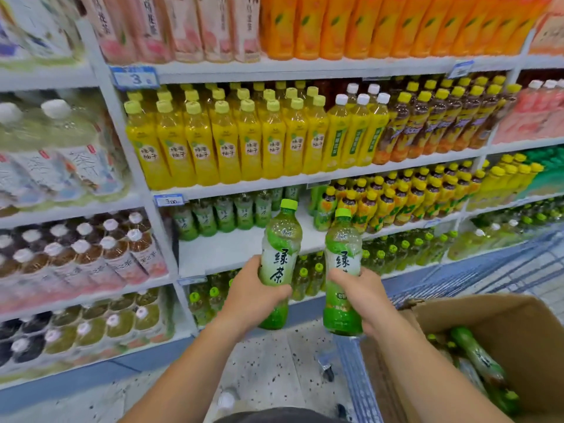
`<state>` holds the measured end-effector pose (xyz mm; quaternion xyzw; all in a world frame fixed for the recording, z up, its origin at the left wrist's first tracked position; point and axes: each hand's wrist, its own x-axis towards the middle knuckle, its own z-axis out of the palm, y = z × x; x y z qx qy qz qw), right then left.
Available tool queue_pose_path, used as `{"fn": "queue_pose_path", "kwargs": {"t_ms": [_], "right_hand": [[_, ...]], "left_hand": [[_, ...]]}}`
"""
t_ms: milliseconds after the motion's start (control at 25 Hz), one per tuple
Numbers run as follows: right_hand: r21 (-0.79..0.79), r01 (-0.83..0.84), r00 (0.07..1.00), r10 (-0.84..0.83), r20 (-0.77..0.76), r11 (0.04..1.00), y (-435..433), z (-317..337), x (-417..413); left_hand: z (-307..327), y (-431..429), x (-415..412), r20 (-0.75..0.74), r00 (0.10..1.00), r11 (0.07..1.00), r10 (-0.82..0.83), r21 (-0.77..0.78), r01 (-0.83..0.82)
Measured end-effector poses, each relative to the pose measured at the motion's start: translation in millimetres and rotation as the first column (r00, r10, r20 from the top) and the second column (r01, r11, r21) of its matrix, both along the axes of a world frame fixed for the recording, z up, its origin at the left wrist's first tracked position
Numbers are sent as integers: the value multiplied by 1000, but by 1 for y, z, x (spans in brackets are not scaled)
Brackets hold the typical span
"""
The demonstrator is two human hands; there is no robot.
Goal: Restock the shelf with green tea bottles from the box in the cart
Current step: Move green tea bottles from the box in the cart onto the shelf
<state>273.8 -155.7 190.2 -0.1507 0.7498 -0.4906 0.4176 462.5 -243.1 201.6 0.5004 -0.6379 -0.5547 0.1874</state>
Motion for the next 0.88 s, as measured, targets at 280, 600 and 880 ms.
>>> {"fn": "queue_pose_path", "kwargs": {"t_ms": [280, 600, 880], "right_hand": [[30, 46, 990, -42, -137, 998, -88, -23, 13], [173, -26, 968, 68, -243, 985, -144, -71, -18], [165, -92, 953, 135, -271, 982, -205, -150, -76]], "left_hand": [[-27, -102, 13, 59, 996, 996, -68, -59, 72], [-89, -163, -35, 133, 989, 994, -70, -70, 80], [-173, -209, -95, 235, 971, 992, 49, -127, -20]]}}
